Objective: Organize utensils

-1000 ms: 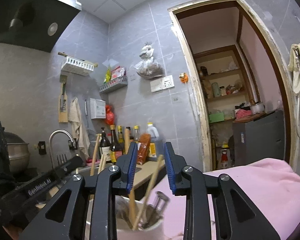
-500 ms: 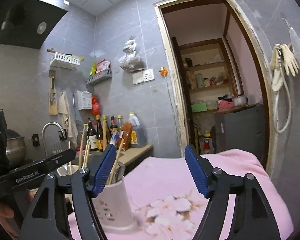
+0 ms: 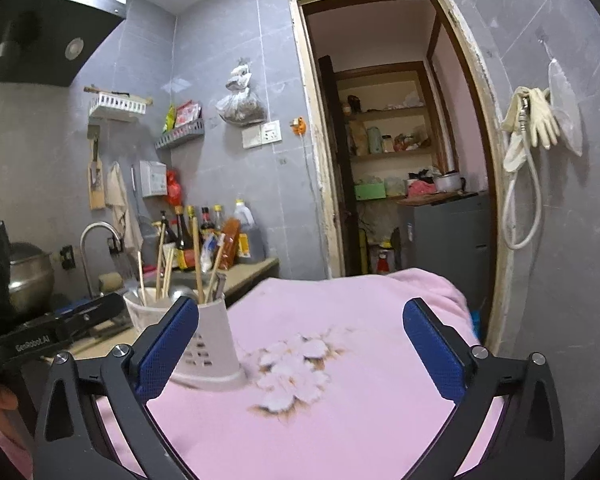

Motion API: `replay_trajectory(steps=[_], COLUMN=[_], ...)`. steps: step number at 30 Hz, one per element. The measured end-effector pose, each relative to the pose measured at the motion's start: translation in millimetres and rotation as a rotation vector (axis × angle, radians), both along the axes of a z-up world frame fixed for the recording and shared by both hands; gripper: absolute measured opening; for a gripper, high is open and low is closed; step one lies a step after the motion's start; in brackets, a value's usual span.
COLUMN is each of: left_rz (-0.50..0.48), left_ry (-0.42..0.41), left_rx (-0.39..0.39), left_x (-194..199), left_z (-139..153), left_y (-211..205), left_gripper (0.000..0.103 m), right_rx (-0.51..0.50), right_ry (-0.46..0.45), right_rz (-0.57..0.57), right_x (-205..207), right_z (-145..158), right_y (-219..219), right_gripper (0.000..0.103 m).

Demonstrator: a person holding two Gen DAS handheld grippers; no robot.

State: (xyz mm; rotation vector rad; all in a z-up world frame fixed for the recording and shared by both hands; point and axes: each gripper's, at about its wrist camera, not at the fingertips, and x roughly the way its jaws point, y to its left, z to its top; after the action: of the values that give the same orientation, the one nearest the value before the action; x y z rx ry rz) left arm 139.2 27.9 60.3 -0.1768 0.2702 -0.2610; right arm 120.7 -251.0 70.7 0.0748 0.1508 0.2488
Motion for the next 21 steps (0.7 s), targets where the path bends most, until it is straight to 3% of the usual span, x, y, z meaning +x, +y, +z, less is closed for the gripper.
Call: replay_trajectory(steps=[9,15,21], left_rz=[0.069,0.1,0.096], left_ry=[-0.042,-0.08,-0.066], left_rx=[0.096,0.093,0.105], left_x=[-38,-56,-59], left_z=[-21,-33,-38], left_y=[-17,-16,-17], left_gripper=[0.1,0.1,0.1], right_rx=[-0.053,-0.119,-0.157], right_ry=[0.002,-0.022,-0.034], right_rz=[-0.079,-0.132,-0.155], right_x=[-34,-51,-58], right_z=[-15,-25,-31], right_y=[-4,0,4], right_gripper=[0.103,0.103,0.103])
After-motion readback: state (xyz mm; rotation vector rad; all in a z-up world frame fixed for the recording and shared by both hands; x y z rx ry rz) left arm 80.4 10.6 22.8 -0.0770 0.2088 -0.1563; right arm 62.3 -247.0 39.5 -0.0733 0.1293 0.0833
